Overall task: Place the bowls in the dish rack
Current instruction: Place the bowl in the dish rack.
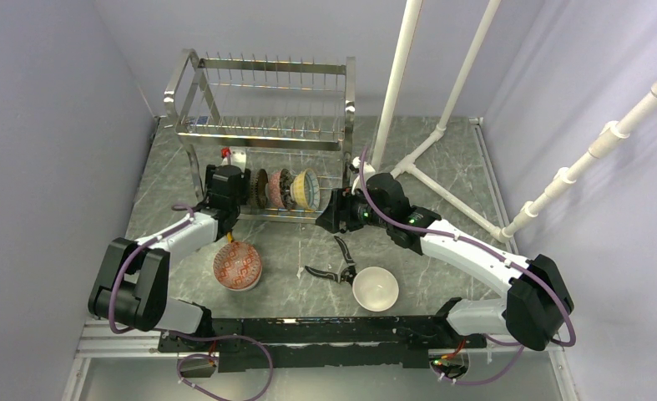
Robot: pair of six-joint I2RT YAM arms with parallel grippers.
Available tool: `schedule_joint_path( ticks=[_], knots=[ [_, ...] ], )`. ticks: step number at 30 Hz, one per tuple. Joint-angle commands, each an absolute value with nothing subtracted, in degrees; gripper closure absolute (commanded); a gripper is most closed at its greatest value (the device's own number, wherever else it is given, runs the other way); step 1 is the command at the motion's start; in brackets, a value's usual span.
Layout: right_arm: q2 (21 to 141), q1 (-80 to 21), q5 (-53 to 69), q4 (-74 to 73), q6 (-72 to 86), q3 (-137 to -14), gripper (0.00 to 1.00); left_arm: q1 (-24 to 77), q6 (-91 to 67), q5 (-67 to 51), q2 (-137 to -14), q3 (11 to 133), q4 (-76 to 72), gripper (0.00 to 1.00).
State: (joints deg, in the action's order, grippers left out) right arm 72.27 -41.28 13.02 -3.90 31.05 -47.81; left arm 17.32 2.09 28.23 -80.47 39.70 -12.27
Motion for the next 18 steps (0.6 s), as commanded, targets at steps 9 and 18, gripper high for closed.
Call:
schedule_joint_path(
  ticks=[9, 18],
  knots=[
    [71.89, -40.96, 13.82, -2.53, 30.45, -48.17, 0.24, 17.12, -2.89, 29.46, -76.99, 43.36, -9.00, 0.20],
    [71.80, -40.98, 14.02, -2.37, 30.60, -48.10, 0.24, 17.05, -5.13, 30.39, -72.72, 45.14, -4.39, 0.10]
  ],
)
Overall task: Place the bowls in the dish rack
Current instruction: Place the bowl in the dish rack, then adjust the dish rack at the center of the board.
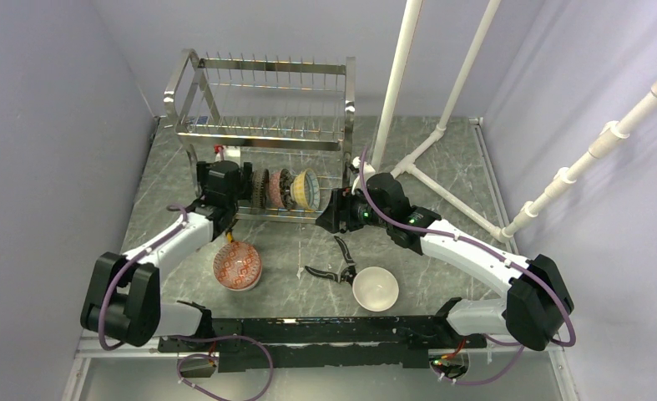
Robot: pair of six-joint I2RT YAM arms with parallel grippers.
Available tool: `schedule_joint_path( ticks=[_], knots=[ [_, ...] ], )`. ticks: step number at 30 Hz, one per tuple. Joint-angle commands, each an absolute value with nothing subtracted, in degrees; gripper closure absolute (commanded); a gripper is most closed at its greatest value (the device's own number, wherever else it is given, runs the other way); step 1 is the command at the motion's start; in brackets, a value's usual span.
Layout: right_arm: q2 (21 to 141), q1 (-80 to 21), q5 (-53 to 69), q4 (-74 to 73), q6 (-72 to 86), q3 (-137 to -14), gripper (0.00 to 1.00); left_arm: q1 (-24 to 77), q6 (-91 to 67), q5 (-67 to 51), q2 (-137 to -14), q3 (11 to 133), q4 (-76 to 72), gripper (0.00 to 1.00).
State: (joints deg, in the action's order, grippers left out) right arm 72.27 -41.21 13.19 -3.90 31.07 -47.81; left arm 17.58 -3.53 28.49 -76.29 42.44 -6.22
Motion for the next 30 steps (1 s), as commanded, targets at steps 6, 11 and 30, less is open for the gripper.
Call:
schedule_joint_path(
  ticks=[6, 11, 30],
  knots=[
    [71.75, -40.97, 14.32, -2.26, 30.65, -48.20, 0.24, 17.12, -7.37, 32.00, -70.18, 46.85, -0.15, 0.09],
    [71.72, -40.96, 14.62, -2.10, 30.61, -48.27, 0.24, 17.11, -10.55, 28.26, -67.24, 47.50, 3.63, 0.10],
    [71.44, -40.98, 15.28, -1.72, 30.31, -48.38, 0.24, 17.13, -18.32, 20.77, -61.76, 49.68, 10.61, 0.17]
  ],
)
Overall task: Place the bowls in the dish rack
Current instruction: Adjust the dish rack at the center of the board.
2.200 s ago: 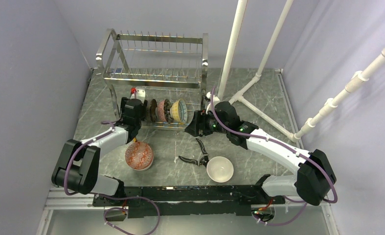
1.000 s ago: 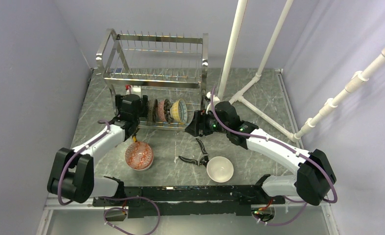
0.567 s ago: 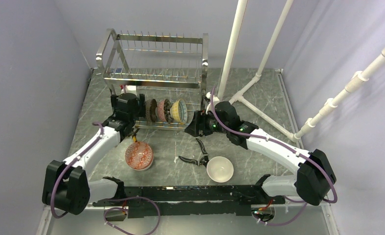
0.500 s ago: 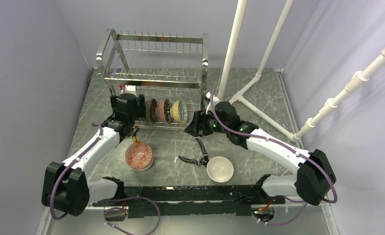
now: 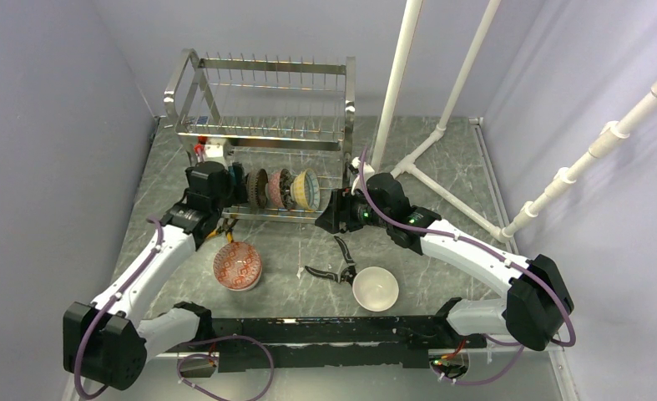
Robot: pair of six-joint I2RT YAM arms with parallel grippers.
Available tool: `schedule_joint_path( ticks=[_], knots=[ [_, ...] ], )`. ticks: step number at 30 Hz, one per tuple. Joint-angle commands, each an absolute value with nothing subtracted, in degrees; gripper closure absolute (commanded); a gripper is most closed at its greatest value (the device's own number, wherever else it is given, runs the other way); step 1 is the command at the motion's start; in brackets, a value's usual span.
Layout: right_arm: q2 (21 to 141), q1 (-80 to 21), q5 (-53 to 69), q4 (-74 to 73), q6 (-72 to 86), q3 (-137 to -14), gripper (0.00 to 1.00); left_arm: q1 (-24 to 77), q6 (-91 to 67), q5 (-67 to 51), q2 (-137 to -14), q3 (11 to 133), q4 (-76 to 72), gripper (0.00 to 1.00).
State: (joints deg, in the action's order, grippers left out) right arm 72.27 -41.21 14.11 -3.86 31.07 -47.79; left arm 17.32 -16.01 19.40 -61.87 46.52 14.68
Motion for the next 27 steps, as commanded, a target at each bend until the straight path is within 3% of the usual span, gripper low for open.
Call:
schedule_joint_path(
  ticks=[1, 13, 27],
  knots=[
    [71.53, -40.97, 15.37, -1.82, 30.33, -48.39, 0.25, 17.10, -18.65, 21.37, -62.75, 50.18, 10.47, 0.18],
    [70.78, -41.02, 14.50, -2.51, 30.36, -47.56, 0.25, 17.03, -18.96, 27.87, -74.40, 52.95, 9.89, 0.29],
    [71.13, -40.97, 14.70, -2.77, 29.60, -48.09, 0.25, 14.39, -21.86, 31.67, -76.99, 51.60, 11.34, 0.45]
  ],
)
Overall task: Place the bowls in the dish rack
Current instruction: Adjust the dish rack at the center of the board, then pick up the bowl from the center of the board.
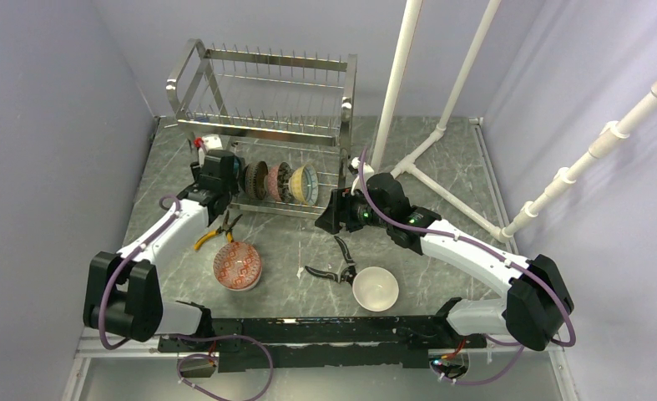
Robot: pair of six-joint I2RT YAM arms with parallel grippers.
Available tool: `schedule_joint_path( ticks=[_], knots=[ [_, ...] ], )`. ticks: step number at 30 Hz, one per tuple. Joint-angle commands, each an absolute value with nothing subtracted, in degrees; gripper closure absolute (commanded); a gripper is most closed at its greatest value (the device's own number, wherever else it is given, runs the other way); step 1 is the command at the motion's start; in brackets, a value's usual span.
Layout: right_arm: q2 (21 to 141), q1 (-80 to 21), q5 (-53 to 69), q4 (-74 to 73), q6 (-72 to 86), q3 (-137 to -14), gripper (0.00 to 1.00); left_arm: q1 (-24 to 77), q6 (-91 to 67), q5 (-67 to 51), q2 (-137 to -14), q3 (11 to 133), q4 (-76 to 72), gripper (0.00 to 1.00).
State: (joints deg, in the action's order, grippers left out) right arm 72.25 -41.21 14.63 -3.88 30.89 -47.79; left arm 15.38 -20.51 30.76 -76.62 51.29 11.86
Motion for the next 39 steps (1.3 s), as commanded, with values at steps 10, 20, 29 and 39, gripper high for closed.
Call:
schedule_joint_path(
  ticks=[10, 20, 29, 39],
  knots=[
    [69.44, -40.96, 14.89, -3.25, 29.16, -47.21, 0.24, 14.33, -24.15, 18.13, -66.85, 47.38, 12.85, 0.28],
    [64.09, -41.02, 9.35, -9.16, 30.30, -41.83, 0.24, 14.33, -28.80, 0.92, -55.14, 42.68, 20.54, 0.17],
    [54.35, -40.25, 0.18, -18.84, 36.20, -33.74, 0.24, 17.67, -32.35, -11.75, -51.94, 39.64, 16.66, 0.22],
    [44.28, -40.15, -10.21, -24.64, 41.71, -30.59, 0.24, 43.44, -40.18, -4.76, -62.57, 42.59, 11.14, 0.24]
  ],
)
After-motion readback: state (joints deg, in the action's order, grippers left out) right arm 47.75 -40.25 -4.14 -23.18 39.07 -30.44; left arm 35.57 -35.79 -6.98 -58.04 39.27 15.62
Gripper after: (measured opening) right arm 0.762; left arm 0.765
